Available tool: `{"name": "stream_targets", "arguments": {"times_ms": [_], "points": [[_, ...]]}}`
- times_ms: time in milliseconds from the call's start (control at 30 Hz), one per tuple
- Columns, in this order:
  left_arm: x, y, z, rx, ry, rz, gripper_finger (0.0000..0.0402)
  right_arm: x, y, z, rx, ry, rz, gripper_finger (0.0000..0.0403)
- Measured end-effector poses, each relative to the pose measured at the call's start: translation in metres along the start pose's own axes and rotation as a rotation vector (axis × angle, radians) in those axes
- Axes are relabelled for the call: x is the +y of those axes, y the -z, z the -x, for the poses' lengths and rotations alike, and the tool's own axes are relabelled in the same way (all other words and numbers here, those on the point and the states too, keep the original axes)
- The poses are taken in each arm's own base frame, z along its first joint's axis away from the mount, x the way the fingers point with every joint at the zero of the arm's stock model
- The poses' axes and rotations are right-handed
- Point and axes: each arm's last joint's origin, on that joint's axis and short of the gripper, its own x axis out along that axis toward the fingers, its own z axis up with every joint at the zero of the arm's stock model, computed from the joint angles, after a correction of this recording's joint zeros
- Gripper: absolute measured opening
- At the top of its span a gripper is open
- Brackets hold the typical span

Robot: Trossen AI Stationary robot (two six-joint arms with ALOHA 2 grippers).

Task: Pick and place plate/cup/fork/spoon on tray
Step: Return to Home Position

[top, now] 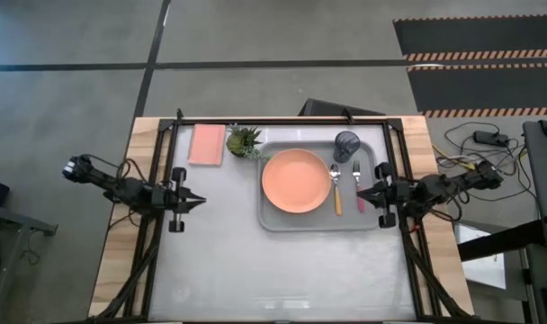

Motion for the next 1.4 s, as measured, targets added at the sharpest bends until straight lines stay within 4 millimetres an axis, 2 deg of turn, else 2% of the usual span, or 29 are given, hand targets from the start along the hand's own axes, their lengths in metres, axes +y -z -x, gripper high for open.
{"name": "stream_targets", "arguments": {"times_ms": [167,267,467,633,900,1200,1400], "points": [[0.000,0.004,0.003,0.032,0.005,0.019,0.0000,0.002,0.018,0.002,0.017,-0.002,0.040,0.0008],[0.000,0.006,0.004,0.054,0.007,0.033,0.0000,0.002,0.021,0.002,0.046,0.003,0.061,0.0008],[-0.003,0.014,0.004,0.140,0.026,0.051,0.0000,0.002,0.021,0.002,0.049,0.022,0.155,0.0008],[-0.002,0.015,0.003,0.157,-0.009,0.045,0.0000,0.000,0.022,0.001,0.074,0.083,0.181,0.0008],[-0.002,0.016,0.003,0.166,-0.035,0.042,0.0000,0.000,0.023,0.001,0.083,0.088,0.255,0.0008],[-0.002,0.016,0.002,0.169,-0.034,0.040,0.0000,0.000,0.023,0.001,0.064,0.104,-0.223,0.0008],[-0.002,0.017,0.002,0.180,-0.031,0.036,0.0000,0.000,0.023,0.001,0.057,0.108,-0.347,0.0009]]}}
